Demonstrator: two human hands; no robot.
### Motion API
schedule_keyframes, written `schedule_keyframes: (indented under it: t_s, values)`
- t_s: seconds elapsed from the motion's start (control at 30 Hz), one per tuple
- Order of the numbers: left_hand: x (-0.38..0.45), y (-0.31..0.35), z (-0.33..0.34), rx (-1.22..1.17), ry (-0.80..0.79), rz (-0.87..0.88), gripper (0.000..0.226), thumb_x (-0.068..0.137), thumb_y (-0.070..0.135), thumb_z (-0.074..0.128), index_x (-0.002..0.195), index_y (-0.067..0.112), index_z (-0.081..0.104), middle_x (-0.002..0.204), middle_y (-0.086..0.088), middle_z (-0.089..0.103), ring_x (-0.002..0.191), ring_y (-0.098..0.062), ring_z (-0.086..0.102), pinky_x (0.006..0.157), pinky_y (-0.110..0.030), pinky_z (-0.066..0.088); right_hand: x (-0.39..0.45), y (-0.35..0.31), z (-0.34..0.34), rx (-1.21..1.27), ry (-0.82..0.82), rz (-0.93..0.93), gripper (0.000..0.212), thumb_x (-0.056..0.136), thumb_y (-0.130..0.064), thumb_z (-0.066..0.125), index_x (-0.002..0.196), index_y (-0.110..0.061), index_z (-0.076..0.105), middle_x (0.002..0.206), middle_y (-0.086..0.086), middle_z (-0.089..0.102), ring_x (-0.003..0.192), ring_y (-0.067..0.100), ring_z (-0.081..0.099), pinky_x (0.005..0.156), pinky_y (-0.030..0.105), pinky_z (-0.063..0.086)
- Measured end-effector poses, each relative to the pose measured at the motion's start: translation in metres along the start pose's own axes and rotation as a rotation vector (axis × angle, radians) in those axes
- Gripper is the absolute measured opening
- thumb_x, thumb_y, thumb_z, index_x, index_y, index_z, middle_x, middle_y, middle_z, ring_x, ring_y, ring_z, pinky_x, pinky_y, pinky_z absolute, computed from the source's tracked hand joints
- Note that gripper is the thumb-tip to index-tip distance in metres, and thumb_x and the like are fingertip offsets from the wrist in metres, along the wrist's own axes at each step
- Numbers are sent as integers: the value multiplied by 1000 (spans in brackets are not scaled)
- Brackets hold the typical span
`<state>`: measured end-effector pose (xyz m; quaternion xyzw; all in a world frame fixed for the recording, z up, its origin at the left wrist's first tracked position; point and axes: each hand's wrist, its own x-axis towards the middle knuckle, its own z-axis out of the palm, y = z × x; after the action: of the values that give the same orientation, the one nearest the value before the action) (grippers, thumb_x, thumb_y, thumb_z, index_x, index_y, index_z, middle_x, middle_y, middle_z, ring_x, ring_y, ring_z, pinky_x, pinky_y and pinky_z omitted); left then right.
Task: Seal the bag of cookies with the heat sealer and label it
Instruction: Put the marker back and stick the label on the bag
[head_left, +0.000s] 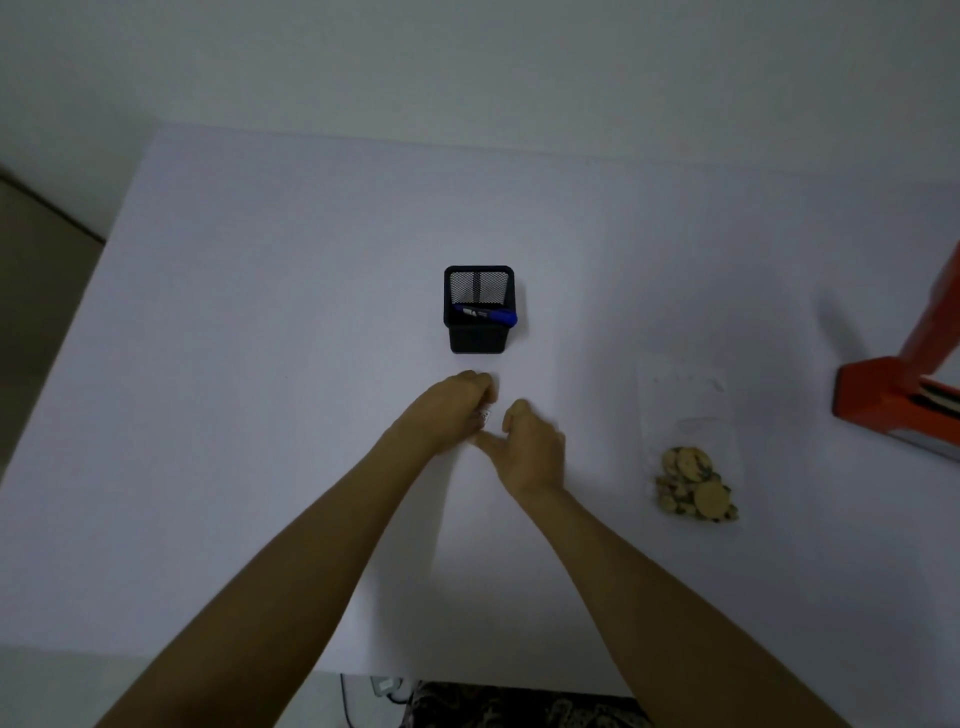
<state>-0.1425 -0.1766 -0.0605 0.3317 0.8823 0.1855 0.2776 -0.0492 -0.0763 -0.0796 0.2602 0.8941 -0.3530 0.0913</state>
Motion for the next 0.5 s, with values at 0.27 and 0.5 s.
schedule_keyframes:
  t_s: [0.27,0.5]
  values:
    - [1,0,0,14,-39,-27,14,86,14,64,94,2,65,91,-2,44,79,-15,47,69,-21,37,-2,-3,-6,-25,-5,4,45,77,-48,73,82,-17,40,74,-3,52,66,17,49,75,37,44]
    - [-25,9,-9,-287,164,-134,4,88,9,62,83,10,64,78,1,63,66,-6,55,61,-8,42,-10,4,-26,329,-124,134,35,78,-25,77,105,-15,58,81,-1,62,76,17,60,67,28,51]
